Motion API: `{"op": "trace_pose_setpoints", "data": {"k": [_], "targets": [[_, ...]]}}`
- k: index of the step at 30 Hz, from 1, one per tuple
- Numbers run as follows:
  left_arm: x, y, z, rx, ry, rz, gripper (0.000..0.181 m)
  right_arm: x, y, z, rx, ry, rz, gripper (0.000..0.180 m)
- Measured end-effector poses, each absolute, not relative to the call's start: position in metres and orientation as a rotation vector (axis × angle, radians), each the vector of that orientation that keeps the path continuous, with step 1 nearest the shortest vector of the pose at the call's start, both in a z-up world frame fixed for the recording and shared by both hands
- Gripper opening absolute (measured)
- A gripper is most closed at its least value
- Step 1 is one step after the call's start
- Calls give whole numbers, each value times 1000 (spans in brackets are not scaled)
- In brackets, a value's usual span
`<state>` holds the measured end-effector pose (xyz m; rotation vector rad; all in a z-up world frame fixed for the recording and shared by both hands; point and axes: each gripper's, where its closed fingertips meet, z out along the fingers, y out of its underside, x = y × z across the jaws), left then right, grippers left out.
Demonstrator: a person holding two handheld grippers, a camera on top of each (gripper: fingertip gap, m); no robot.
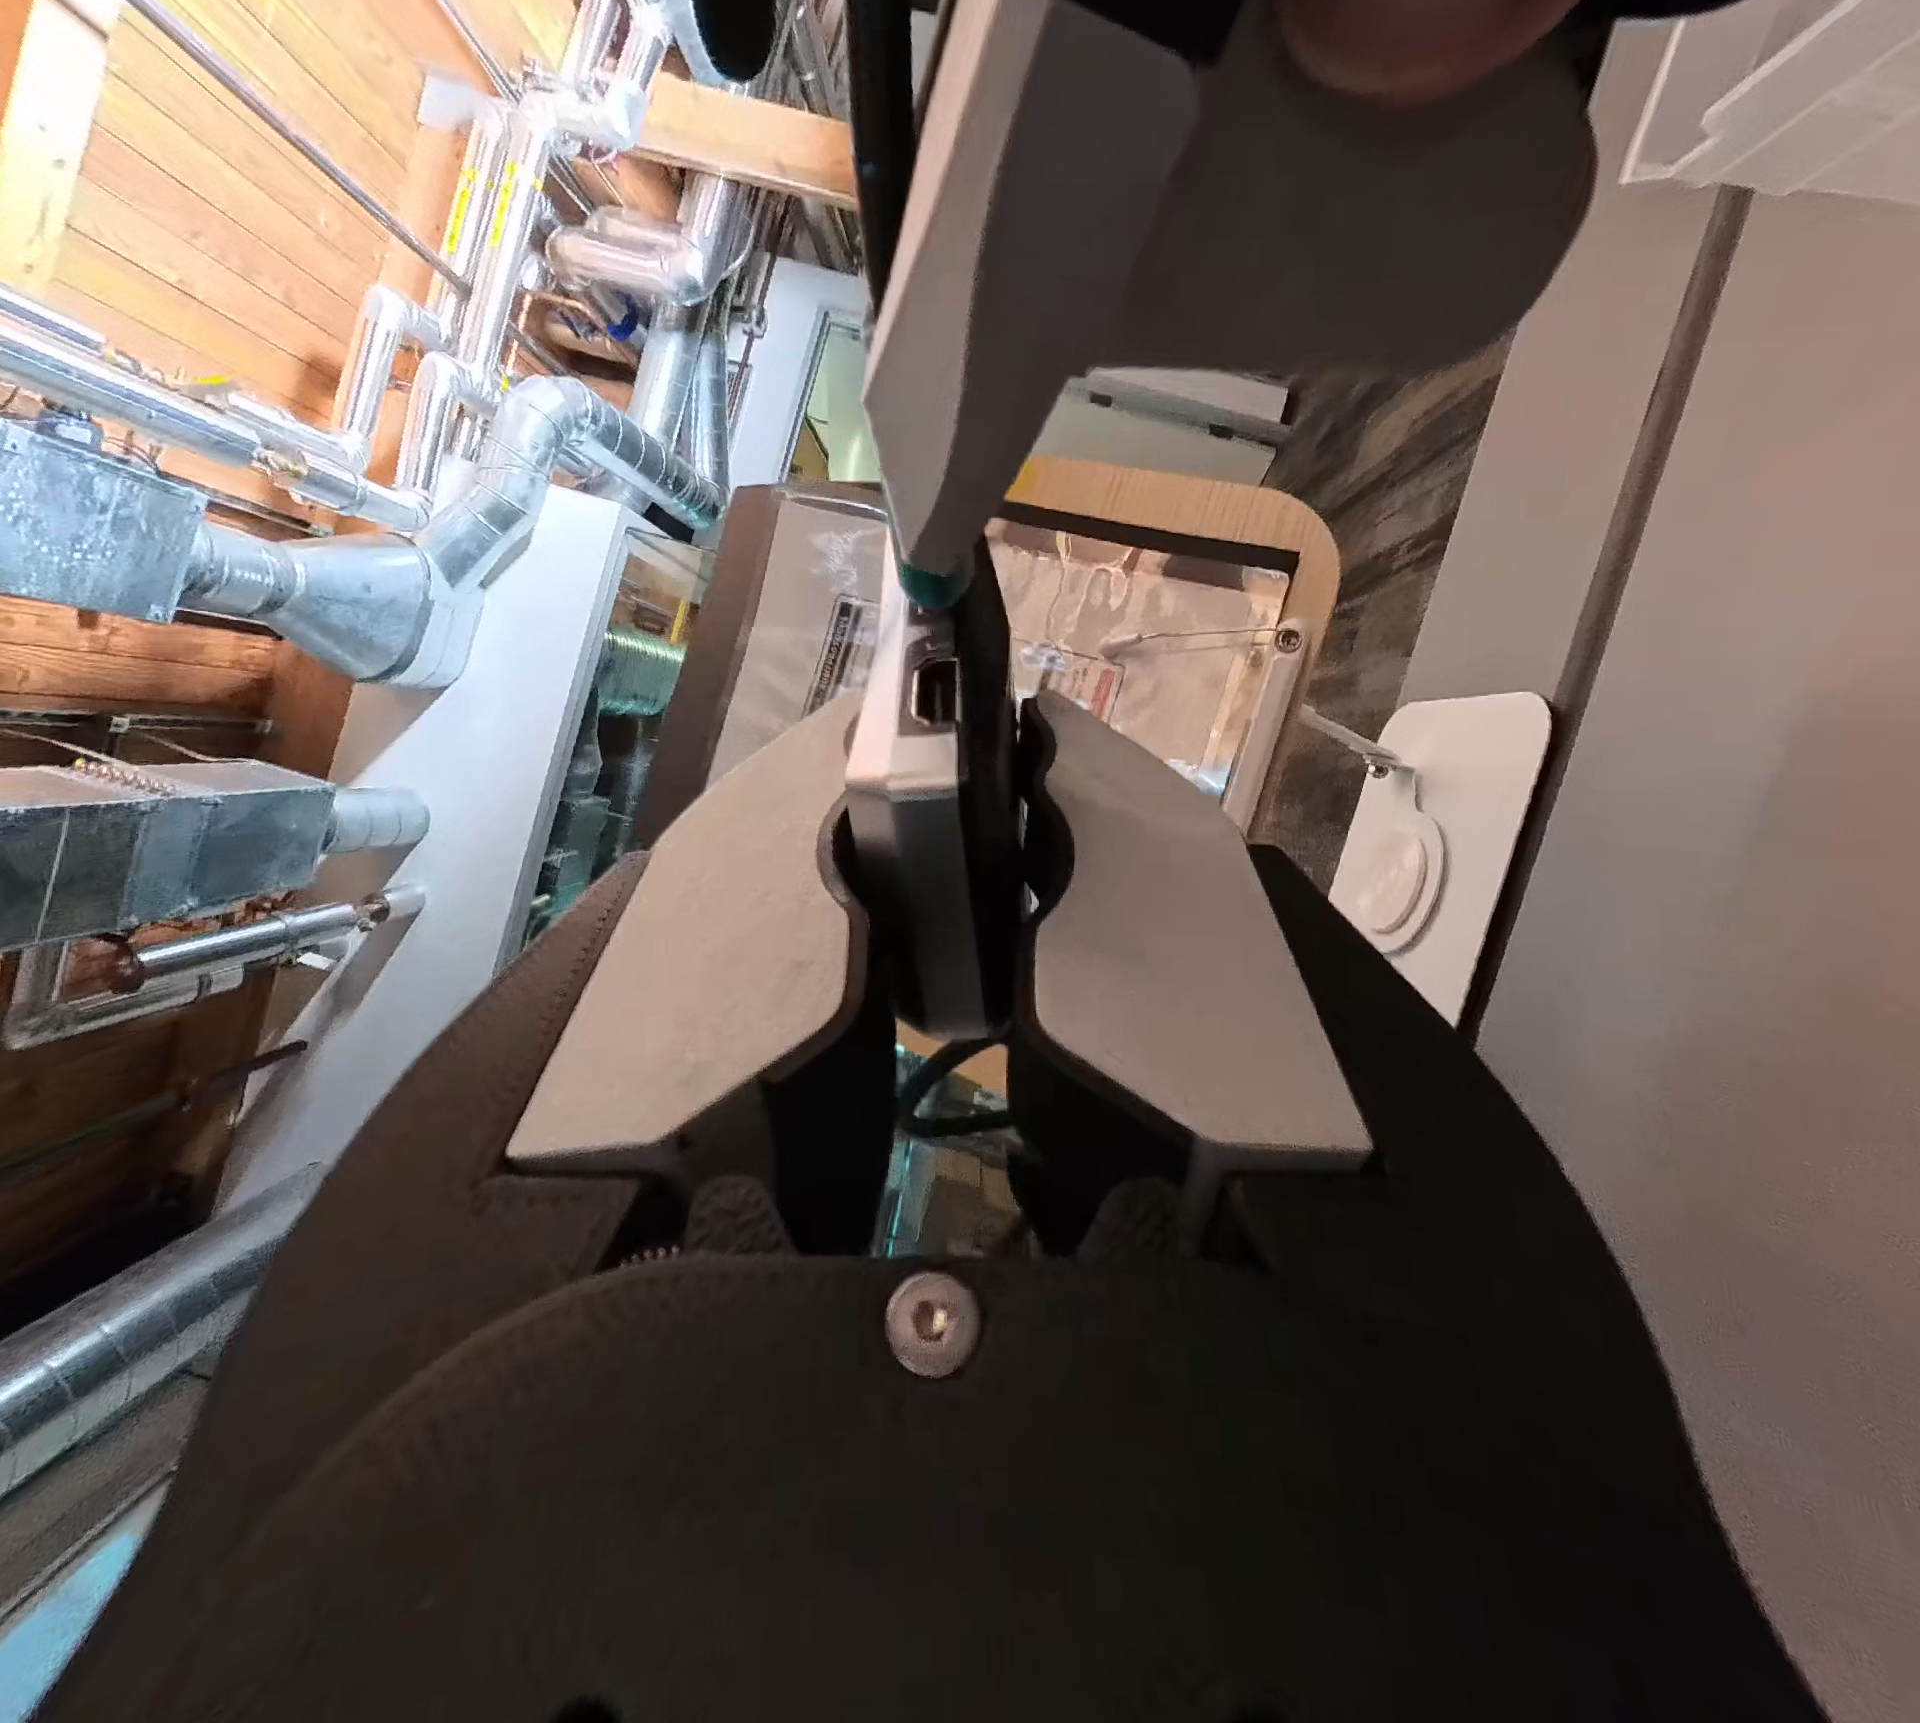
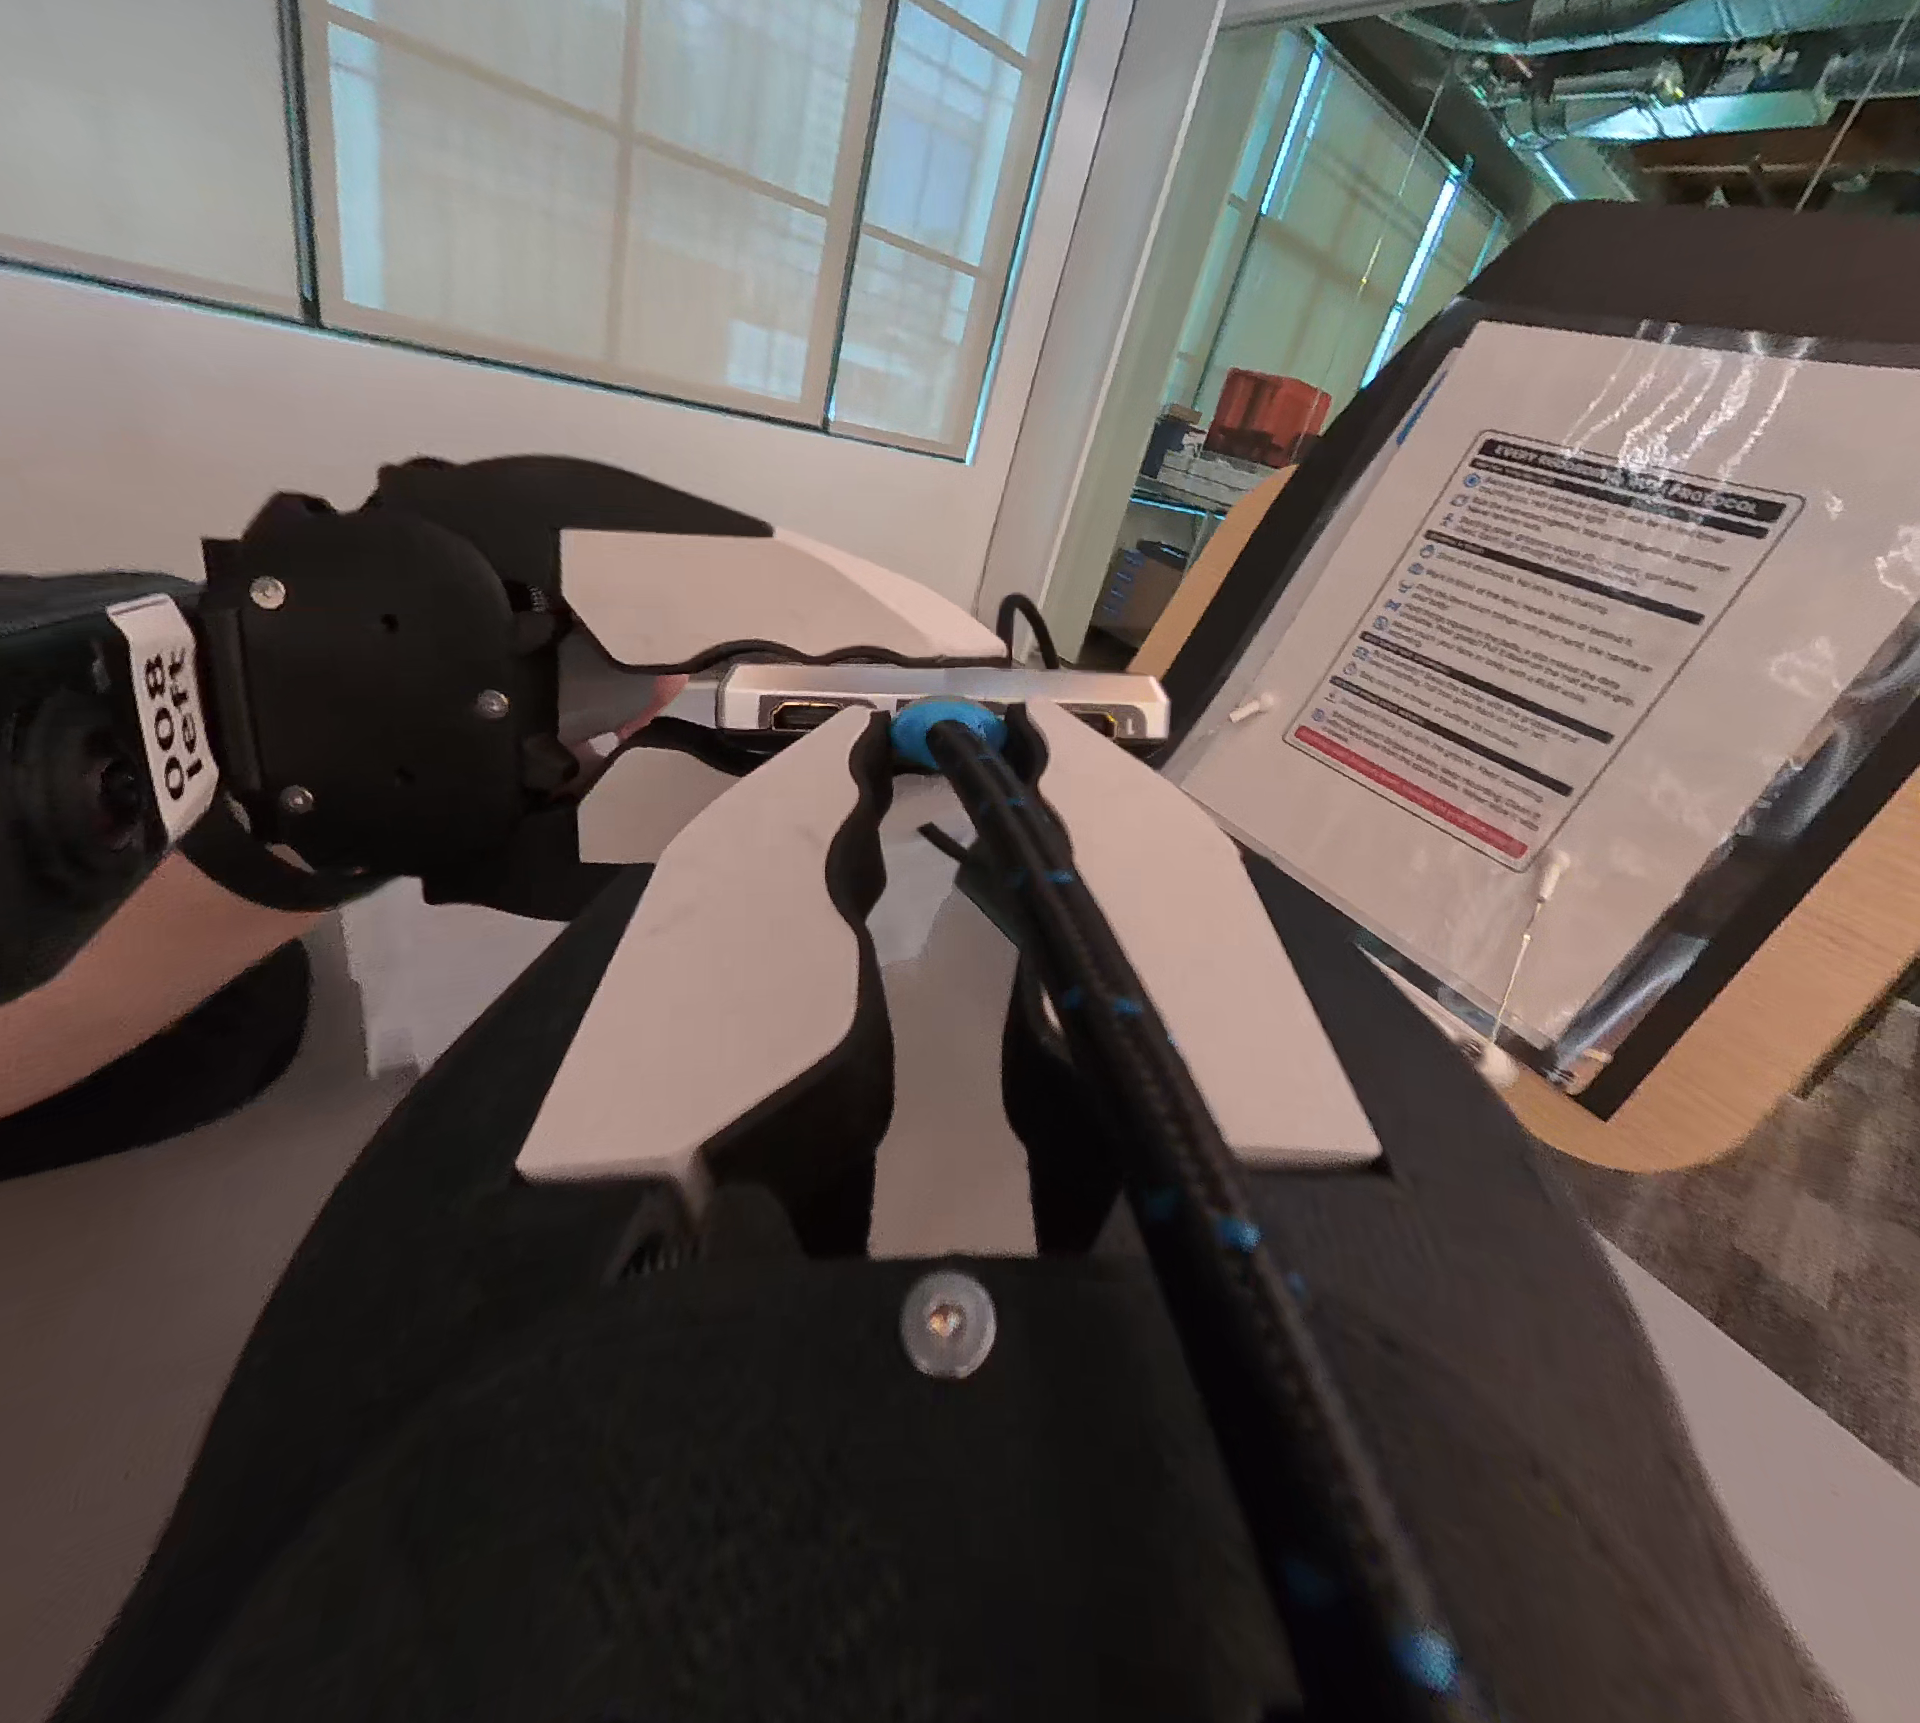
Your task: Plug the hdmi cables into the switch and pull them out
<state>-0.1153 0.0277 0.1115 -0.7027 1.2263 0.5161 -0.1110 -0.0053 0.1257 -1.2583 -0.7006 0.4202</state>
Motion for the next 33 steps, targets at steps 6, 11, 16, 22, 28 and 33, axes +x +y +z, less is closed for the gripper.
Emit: {"op": "trace_pose_setpoints", "data": {"k": [6, 11, 16, 22, 28, 33], "targets": [[-116, 23, 106, -637, 1308, 542, 23, -112, -9, 118, -1328, -834, 448, 22], [-117, 28, 108, -680, 1282, 563, 23, -111, -5, 118, -1367, -749, 522, 22], [-120, 27, 112, -710, 1275, 504, 23, -114, -6, 123, -1367, -721, 451, 22], [-116, 28, 110, -807, 1275, 507, 24, -107, -5, 122, -1401, -702, 573, 22], [-136, 47, 110, -955, 1240, 595, 23, -102, -16, 136, -1374, -667, 609, 22], [-187, 65, 138, -1038, 1114, 471, 22, -14, -35, 172, -1386, -536, 669, 22]]}}
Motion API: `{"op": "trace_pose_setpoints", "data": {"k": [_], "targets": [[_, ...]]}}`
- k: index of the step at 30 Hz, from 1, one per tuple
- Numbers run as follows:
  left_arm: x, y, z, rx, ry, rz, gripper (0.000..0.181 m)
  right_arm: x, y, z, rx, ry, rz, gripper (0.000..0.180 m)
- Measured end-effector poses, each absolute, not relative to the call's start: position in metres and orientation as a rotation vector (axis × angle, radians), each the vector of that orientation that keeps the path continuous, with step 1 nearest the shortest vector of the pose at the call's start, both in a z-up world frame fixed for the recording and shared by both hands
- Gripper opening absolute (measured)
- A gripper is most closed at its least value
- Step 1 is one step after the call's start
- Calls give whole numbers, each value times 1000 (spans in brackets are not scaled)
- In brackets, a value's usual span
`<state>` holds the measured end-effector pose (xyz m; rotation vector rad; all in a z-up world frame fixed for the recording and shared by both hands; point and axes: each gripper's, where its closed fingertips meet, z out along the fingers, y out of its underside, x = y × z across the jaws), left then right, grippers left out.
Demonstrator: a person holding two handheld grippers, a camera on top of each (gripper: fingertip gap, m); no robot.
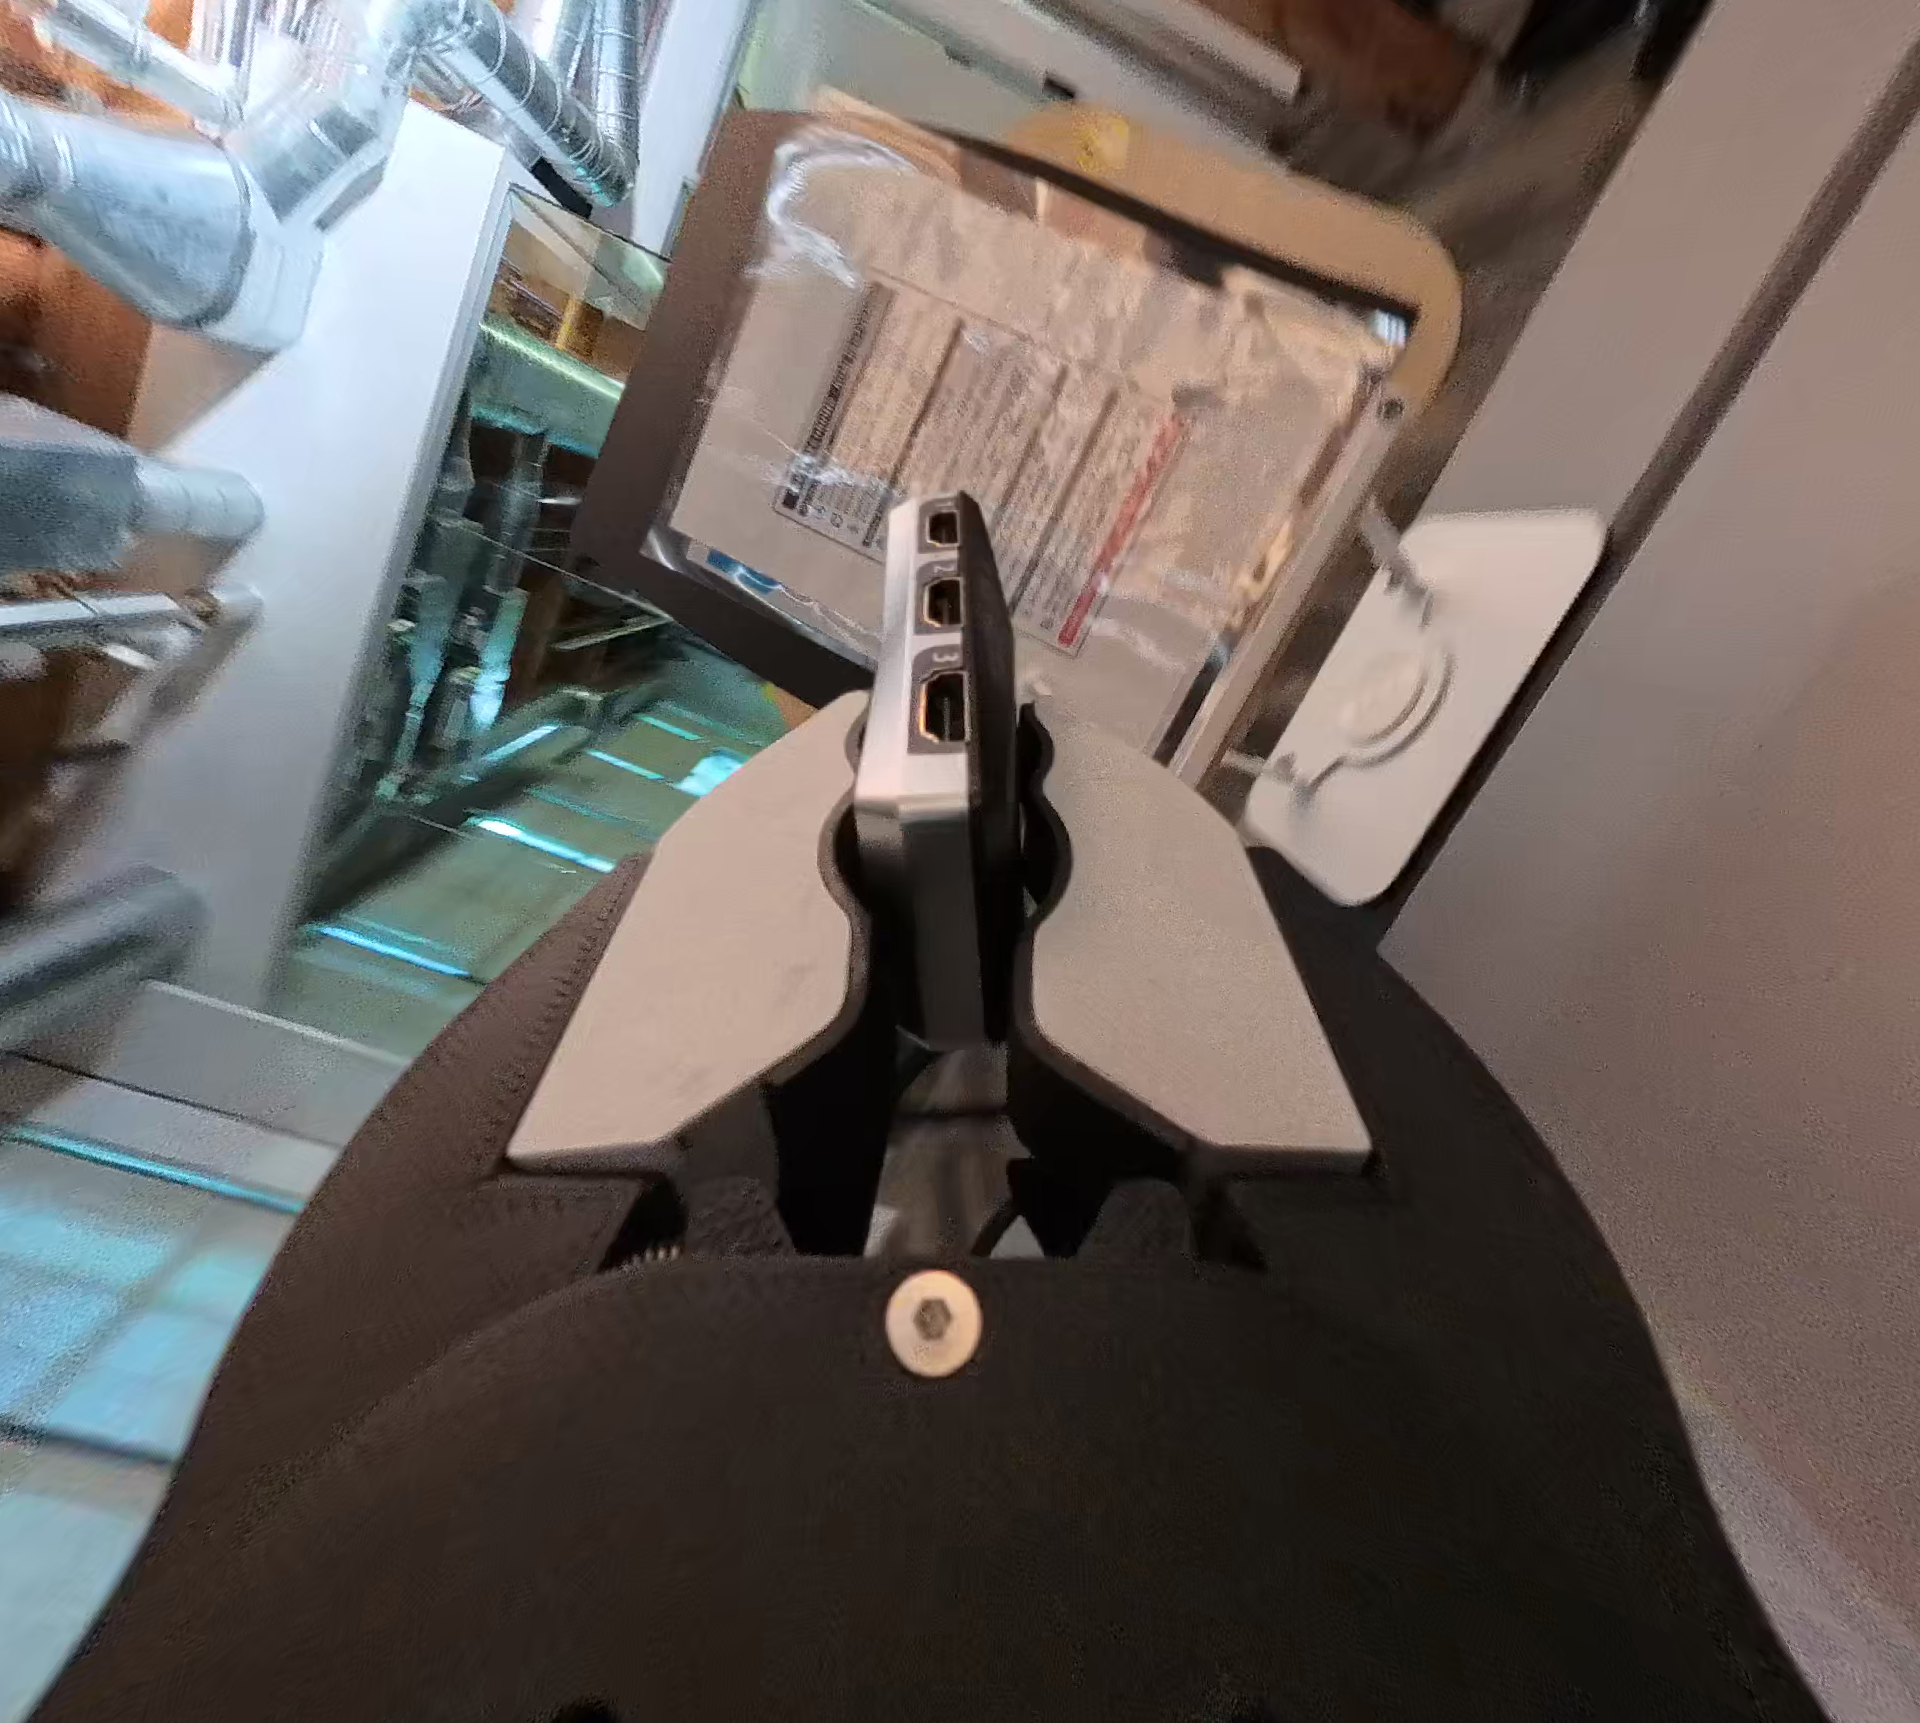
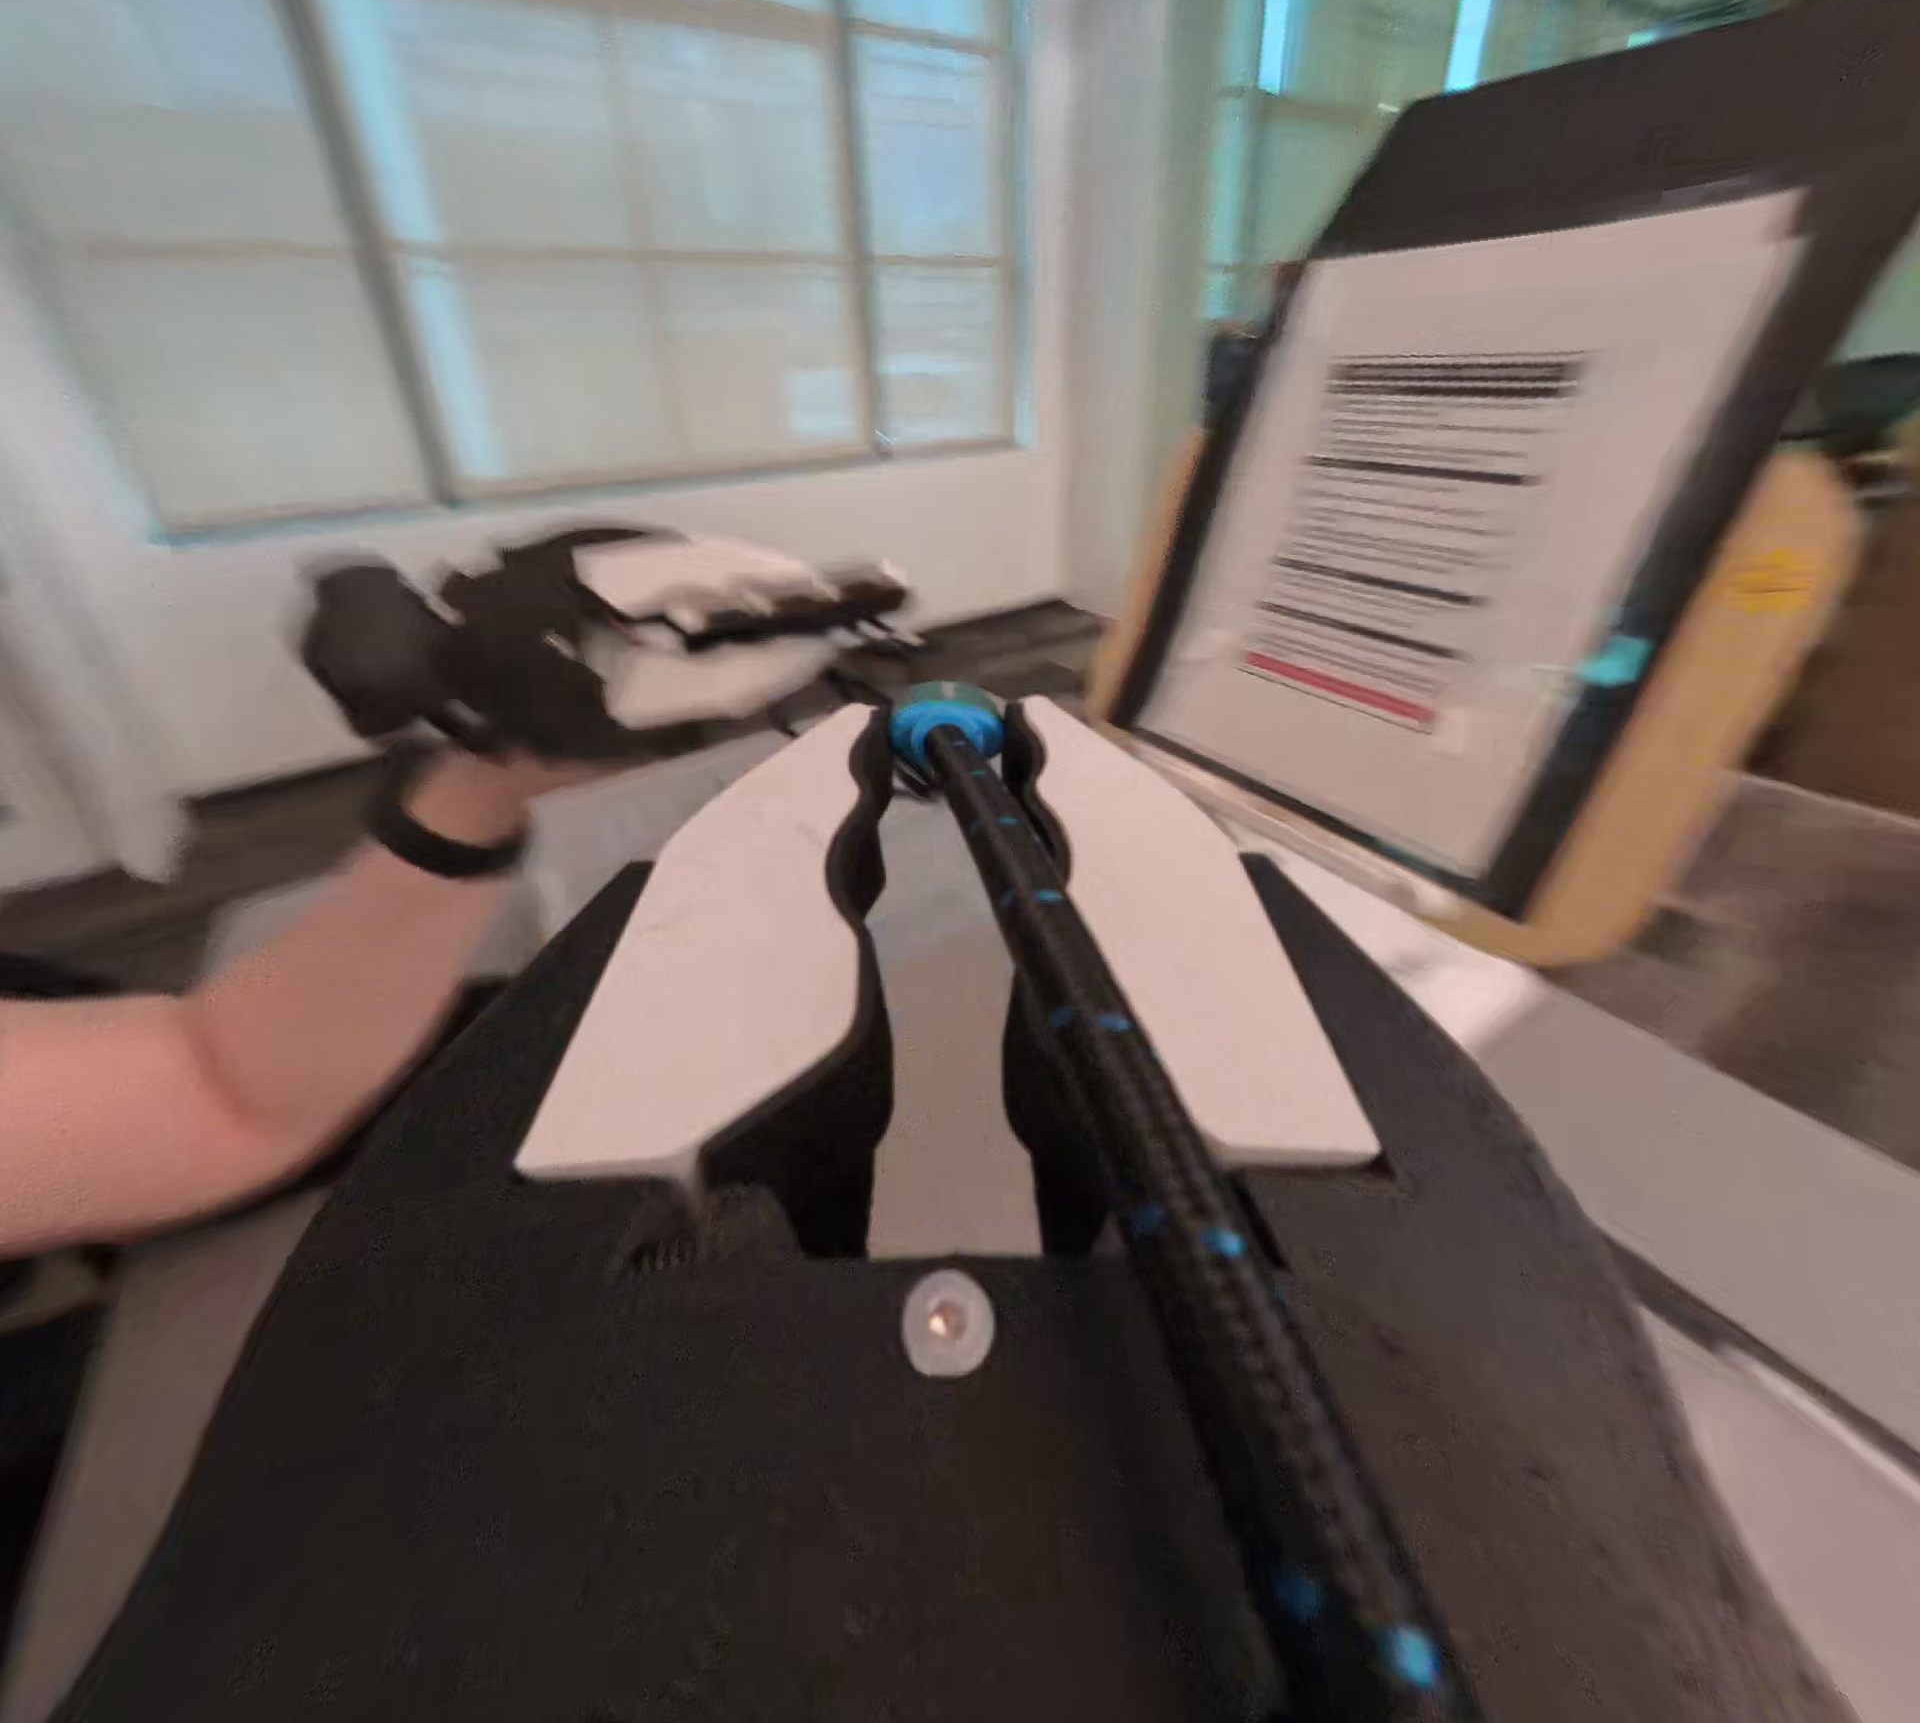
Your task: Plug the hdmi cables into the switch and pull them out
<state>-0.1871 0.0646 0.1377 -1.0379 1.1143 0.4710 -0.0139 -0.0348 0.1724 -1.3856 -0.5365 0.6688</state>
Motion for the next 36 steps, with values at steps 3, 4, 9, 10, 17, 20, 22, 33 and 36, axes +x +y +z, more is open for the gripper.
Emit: {"op": "trace_pose_setpoints", "data": {"k": [3, 4, 9, 10, 17, 20, 22, 33, 36], "targets": [[-192, 50, 155, -1040, 1073, 335, 21, 21, -60, 185, -1406, -533, 664, 22], [-193, 49, 156, -1040, 1071, 340, 21, 35, -63, 186, -1416, -501, 684, 22], [-178, 41, 146, -1028, 1143, 353, 21, 98, -49, 144, -1615, -332, 693, 21], [-174, 40, 145, -1015, 1152, 358, 21, 101, -46, 137, -1634, -300, 757, 22], [-152, 34, 129, -992, 1228, 358, 21, 106, -15, 70, -1840, -281, 907, 22], [-150, 32, 128, -987, 1237, 357, 22, 121, -13, 18, -2068, -298, 835, 22], [-151, 32, 129, -985, 1233, 358, 22, 125, -23, -12, -2197, -345, 830, 22], [-156, 33, 133, -982, 1220, 378, 22, 115, -62, -42, -2349, -470, 1018, 39], [-156, 32, 136, -971, 1205, 375, 22, 129, -81, -53, -2476, -477, 863, 39]]}}
